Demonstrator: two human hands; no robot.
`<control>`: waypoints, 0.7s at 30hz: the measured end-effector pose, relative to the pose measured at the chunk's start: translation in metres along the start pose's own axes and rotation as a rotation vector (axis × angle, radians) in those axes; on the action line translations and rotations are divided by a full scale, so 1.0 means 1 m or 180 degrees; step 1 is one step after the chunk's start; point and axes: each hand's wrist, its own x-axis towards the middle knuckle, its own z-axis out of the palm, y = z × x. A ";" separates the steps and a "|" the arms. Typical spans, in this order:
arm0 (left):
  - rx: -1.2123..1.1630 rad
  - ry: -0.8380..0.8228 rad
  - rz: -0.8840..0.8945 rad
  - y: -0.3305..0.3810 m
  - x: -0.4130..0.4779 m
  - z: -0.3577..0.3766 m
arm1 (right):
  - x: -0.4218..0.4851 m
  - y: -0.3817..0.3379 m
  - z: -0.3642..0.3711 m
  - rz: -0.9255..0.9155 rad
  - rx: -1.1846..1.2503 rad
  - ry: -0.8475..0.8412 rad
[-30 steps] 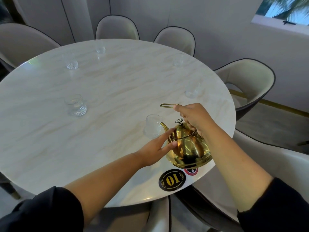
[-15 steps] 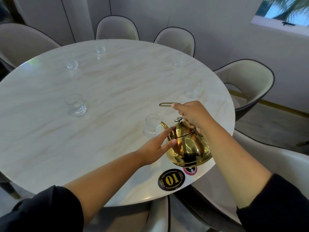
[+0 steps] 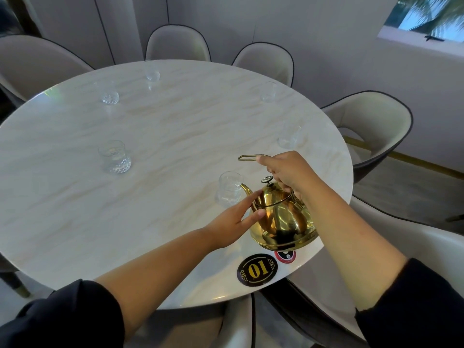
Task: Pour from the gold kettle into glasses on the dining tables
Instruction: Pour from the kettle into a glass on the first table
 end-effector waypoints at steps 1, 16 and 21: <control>-0.0007 0.0006 0.0001 0.000 0.000 0.000 | 0.000 0.000 0.000 -0.0012 -0.0008 -0.0004; 0.0101 0.0041 -0.0014 0.005 -0.003 0.002 | -0.002 0.008 -0.002 -0.0089 0.0192 0.0035; 0.0272 0.0044 -0.0070 0.007 -0.004 0.007 | -0.007 0.026 -0.001 -0.0187 0.0491 0.0217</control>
